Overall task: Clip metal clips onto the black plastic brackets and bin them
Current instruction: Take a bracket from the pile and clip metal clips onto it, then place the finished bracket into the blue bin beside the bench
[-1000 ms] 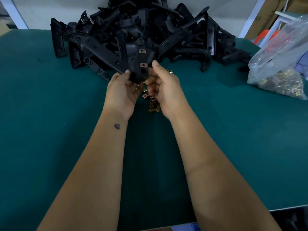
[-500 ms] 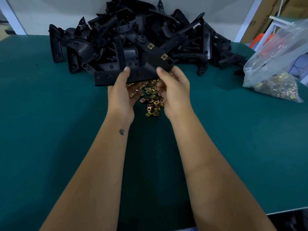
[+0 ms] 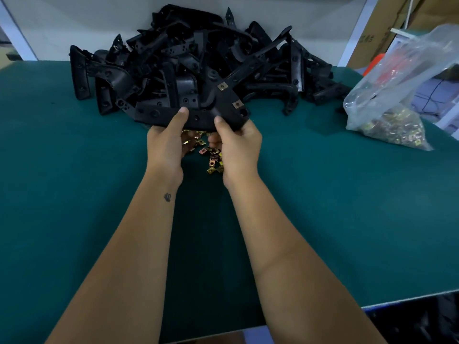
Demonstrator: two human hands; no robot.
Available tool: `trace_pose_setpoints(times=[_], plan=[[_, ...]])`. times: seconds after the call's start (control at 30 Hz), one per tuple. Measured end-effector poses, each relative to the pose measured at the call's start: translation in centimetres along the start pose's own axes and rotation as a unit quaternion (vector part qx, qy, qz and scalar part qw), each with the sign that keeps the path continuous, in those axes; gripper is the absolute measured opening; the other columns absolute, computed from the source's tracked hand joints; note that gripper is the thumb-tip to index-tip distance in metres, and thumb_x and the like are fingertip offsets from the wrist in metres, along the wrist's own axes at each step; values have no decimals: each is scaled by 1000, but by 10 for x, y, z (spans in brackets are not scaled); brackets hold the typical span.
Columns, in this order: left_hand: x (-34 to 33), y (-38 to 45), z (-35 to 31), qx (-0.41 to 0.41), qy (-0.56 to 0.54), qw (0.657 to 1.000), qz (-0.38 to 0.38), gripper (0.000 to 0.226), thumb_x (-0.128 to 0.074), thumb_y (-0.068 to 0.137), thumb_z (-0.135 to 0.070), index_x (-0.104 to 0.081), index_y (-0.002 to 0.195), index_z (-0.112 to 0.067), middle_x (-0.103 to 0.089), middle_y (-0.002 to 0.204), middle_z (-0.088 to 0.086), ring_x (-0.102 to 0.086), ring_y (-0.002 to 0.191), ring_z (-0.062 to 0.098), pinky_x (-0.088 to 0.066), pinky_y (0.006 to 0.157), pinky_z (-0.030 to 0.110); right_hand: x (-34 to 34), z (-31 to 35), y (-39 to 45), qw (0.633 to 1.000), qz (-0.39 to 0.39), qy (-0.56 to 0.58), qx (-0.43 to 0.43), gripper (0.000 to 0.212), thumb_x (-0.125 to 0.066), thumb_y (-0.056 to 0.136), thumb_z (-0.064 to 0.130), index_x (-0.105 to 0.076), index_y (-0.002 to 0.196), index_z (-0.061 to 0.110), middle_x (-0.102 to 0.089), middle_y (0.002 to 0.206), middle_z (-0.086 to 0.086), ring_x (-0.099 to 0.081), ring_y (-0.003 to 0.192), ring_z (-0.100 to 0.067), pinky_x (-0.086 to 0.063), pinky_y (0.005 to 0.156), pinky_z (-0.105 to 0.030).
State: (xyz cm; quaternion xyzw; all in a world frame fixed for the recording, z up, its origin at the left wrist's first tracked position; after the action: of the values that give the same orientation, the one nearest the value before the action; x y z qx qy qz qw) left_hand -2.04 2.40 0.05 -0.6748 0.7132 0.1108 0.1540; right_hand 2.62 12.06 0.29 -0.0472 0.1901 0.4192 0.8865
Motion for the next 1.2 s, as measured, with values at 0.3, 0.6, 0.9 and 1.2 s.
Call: trace_pose_setpoints(times=[0.3, 0.6, 0.9, 1.2], plan=[[-42, -44, 5, -35, 125, 990, 53, 21, -71, 86, -41, -72, 66, -36, -71, 73, -21, -67, 75, -4, -53, 76, 21, 58, 28, -22, 995, -100, -9, 24, 9, -62, 93, 5, -63, 90, 14, -65, 73, 0, -55, 43, -5, -48, 46, -21], [-173, -183, 56, 2, 58, 976, 211, 24, -68, 92, -21, -66, 68, -19, -67, 58, -8, -62, 54, 7, -51, 57, 24, 185, 84, -60, 936, -208, 279, 50, 13, -59, 95, 4, -60, 85, 13, -51, 65, 0, -40, 55, -12, -36, 56, -27], [-221, -290, 96, 158, 123, 884, 422, 17, -59, 99, -17, -65, 84, -17, -71, 81, -1, -61, 64, 8, -57, 64, 18, 346, 134, -138, 865, -400, 236, 190, 20, -54, 97, -2, -59, 85, 14, -55, 56, 7, -36, 41, -6, -34, 42, -17], [-230, -321, 118, 199, 264, 773, 542, 17, -50, 101, -22, -66, 95, -20, -71, 76, -5, -62, 65, 10, -54, 62, 21, 454, 105, -216, 789, -608, 62, -54, 17, -60, 93, 6, -55, 79, 15, -45, 58, 1, -38, 40, -10, -32, 44, -24]])
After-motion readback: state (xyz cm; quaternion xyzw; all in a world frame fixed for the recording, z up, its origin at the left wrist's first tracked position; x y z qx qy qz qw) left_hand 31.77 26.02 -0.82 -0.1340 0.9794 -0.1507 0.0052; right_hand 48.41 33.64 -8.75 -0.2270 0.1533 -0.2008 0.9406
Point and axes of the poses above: each hand's wrist, its own y-axis towards the middle knuckle, its own x-axis out of the back of the hand, z = x × y, the point moved 1 cm from there along y, towards the middle knuckle
